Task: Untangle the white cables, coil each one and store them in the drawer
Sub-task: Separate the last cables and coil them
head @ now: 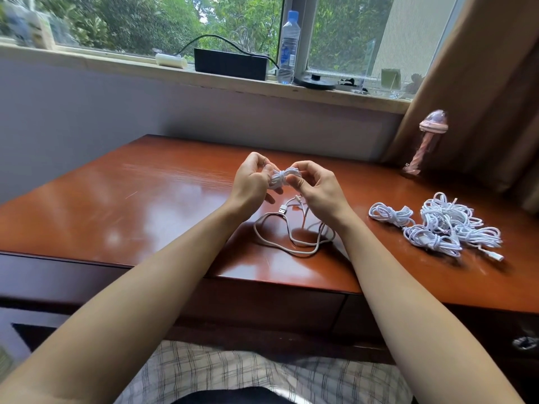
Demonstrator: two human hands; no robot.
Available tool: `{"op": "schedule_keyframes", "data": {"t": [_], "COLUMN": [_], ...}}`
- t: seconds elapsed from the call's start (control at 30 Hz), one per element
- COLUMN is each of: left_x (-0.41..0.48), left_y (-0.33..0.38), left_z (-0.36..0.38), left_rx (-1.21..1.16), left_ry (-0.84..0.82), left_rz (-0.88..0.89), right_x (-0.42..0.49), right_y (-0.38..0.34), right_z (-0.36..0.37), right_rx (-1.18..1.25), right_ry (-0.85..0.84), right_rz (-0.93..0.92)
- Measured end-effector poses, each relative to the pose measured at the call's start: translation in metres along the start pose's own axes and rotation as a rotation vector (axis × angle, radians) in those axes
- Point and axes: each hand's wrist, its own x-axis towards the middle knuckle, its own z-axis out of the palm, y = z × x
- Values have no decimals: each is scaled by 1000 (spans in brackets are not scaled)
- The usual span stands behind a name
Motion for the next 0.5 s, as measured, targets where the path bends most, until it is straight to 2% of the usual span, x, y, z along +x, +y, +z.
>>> {"op": "schedule_keyframes", "data": {"t": [0.2, 0.37, 0.5], "left_x": [2, 3, 6], "left_y": [0, -5, -9], "left_z": [1, -1, 0], "left_rx": [1, 8, 60], "left_ry": [37, -68, -61], "left_rz": [-9, 23, 78], "right_x": [0, -1, 1], "right_y": [0, 2, 4], "right_z": [0, -5, -5], "right_rx": [17, 19, 10], "right_ry": [-2, 10, 19], "right_rz": [6, 42, 46]}}
